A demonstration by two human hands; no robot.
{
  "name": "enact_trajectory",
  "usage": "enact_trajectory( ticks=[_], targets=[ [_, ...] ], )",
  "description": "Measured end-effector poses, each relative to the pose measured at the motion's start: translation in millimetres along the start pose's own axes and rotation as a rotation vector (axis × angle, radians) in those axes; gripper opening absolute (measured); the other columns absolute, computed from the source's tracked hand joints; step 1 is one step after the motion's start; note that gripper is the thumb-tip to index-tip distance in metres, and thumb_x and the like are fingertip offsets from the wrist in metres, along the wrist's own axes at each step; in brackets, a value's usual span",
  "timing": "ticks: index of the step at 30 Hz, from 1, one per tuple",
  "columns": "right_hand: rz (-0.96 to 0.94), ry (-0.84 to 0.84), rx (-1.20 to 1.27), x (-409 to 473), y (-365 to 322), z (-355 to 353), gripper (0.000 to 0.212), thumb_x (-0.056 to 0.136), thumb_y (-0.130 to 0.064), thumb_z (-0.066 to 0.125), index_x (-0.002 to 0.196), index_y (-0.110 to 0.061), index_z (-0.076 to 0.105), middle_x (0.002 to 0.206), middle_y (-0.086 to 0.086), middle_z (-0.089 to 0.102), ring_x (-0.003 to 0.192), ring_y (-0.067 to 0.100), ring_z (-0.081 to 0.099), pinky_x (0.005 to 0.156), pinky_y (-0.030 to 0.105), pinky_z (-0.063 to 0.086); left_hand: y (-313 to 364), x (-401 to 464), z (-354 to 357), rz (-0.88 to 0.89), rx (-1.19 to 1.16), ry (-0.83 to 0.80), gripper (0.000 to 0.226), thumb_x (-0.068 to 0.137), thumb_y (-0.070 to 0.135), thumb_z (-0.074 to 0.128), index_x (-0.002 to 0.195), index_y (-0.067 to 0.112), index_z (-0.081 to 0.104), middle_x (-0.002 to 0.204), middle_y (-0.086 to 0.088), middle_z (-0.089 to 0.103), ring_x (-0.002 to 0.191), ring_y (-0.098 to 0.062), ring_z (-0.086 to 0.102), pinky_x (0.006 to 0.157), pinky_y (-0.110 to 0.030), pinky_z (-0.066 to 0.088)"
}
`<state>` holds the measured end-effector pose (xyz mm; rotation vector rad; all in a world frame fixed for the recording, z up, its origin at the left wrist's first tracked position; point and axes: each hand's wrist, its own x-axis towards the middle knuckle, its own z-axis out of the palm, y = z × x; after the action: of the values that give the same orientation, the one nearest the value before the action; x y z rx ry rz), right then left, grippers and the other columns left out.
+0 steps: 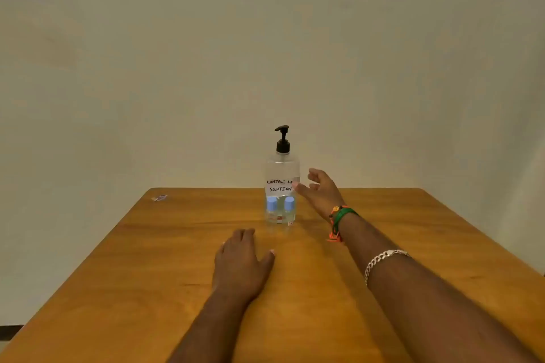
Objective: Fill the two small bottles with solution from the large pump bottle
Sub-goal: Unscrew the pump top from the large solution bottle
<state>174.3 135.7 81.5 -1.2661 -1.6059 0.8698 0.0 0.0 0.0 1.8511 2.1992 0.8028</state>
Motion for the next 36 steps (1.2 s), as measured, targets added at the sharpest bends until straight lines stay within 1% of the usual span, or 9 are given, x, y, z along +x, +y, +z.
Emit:
enact_trajectory(
  ticks=[3, 5, 9, 14, 20, 28, 30, 33, 36],
  targets=[
    [-0.007, -0.092, 0.036, 18, -5, 10, 0.084, 0.084, -0.032, 0.079, 0.152, -0.013, 0.034, 0.153, 0.005, 0.044, 0.140, 0.023, 0.043, 0.111, 0.037, 0.040, -3, 5, 7, 0.028, 0.085, -0.023, 0.073, 0.101, 0.065, 0.049, 0.157, 0.020, 0.041, 0.159, 0.001, 0.042, 0.147, -0.020, 0.043, 0.126, -0.041, 0.029],
    [-0.029, -0.118, 0.040, 25, -5, 18, 0.076, 0.083, -0.024, 0.081, 0.147, -0.011, 0.041, 0.142, 0.006, 0.054, 0.133, 0.024, 0.051, 0.105, 0.036, 0.045, -5, 7, 9, 0.029, 0.111, -0.047, 0.073, 0.102, 0.067, 0.045, 0.158, 0.019, 0.040, 0.166, 0.000, 0.036, 0.154, -0.021, 0.035, 0.129, -0.041, 0.024],
    [-0.079, -0.049, 0.025, 29, 3, 23, 0.063, 0.081, -0.021, 0.083, 0.135, -0.012, 0.052, 0.124, 0.005, 0.064, 0.116, 0.024, 0.061, 0.100, 0.039, 0.051, -7, 10, 13, 0.036, 0.144, -0.052, 0.075, 0.103, 0.067, 0.041, 0.160, 0.019, 0.037, 0.171, -0.001, 0.031, 0.159, -0.022, 0.028, 0.131, -0.041, 0.019],
    [-0.062, 0.103, -0.001, 24, 12, 5, 0.057, 0.078, -0.022, 0.085, 0.126, -0.014, 0.055, 0.114, 0.001, 0.063, 0.112, 0.025, 0.062, 0.100, 0.043, 0.051, -6, 10, 13, 0.035, 0.147, -0.048, 0.074, 0.103, 0.067, 0.042, 0.160, 0.019, 0.038, 0.170, -0.001, 0.033, 0.159, -0.021, 0.029, 0.132, -0.042, 0.019],
    [-0.030, 0.273, -0.011, -4, 24, -37, 0.060, 0.077, -0.023, 0.086, 0.128, -0.011, 0.057, 0.114, 0.000, 0.061, 0.110, 0.024, 0.061, 0.092, 0.033, 0.050, -6, 8, 11, 0.010, 0.144, -0.061, 0.076, 0.104, 0.068, 0.042, 0.162, 0.019, 0.037, 0.172, -0.001, 0.033, 0.159, -0.021, 0.030, 0.132, -0.042, 0.020],
    [-0.021, 0.315, 0.045, -75, 24, -69, 0.060, 0.074, -0.026, 0.088, 0.124, -0.017, 0.057, 0.117, -0.001, 0.064, 0.103, 0.017, 0.060, 0.074, 0.022, 0.048, -1, -1, 6, -0.002, 0.124, -0.062, 0.072, 0.104, 0.062, 0.047, 0.160, 0.017, 0.040, 0.169, -0.005, 0.036, 0.156, -0.023, 0.035, 0.131, -0.043, 0.023],
    [-0.021, 0.321, 0.068, -93, 23, -72, 0.055, 0.074, -0.026, 0.088, 0.119, -0.020, 0.057, 0.117, -0.001, 0.065, 0.104, 0.018, 0.061, 0.076, 0.024, 0.050, 5, -7, 5, -0.008, 0.083, -0.041, 0.068, 0.103, 0.059, 0.053, 0.156, 0.018, 0.044, 0.162, -0.005, 0.041, 0.148, -0.023, 0.045, 0.127, -0.043, 0.032],
    [-0.033, 0.295, 0.102, -116, 20, -72, 0.052, 0.073, -0.026, 0.089, 0.115, -0.023, 0.059, 0.115, -0.004, 0.067, 0.106, 0.017, 0.062, 0.083, 0.030, 0.053, 19, -19, 2, 0.010, -0.051, 0.026, 0.058, 0.101, 0.055, 0.061, 0.149, 0.025, 0.050, 0.151, 0.002, 0.047, 0.133, -0.017, 0.055, 0.107, -0.038, 0.051],
    [-0.042, 0.253, 0.118, -135, 17, -70, 0.056, 0.071, -0.029, 0.090, 0.118, -0.025, 0.060, 0.116, -0.008, 0.068, 0.108, 0.014, 0.063, 0.089, 0.035, 0.056, 39, -32, 4, 0.108, -0.251, 0.089, 0.049, 0.097, 0.054, 0.068, 0.140, 0.034, 0.054, 0.139, 0.012, 0.054, 0.124, -0.007, 0.056, 0.095, -0.029, 0.050]
  ],
)
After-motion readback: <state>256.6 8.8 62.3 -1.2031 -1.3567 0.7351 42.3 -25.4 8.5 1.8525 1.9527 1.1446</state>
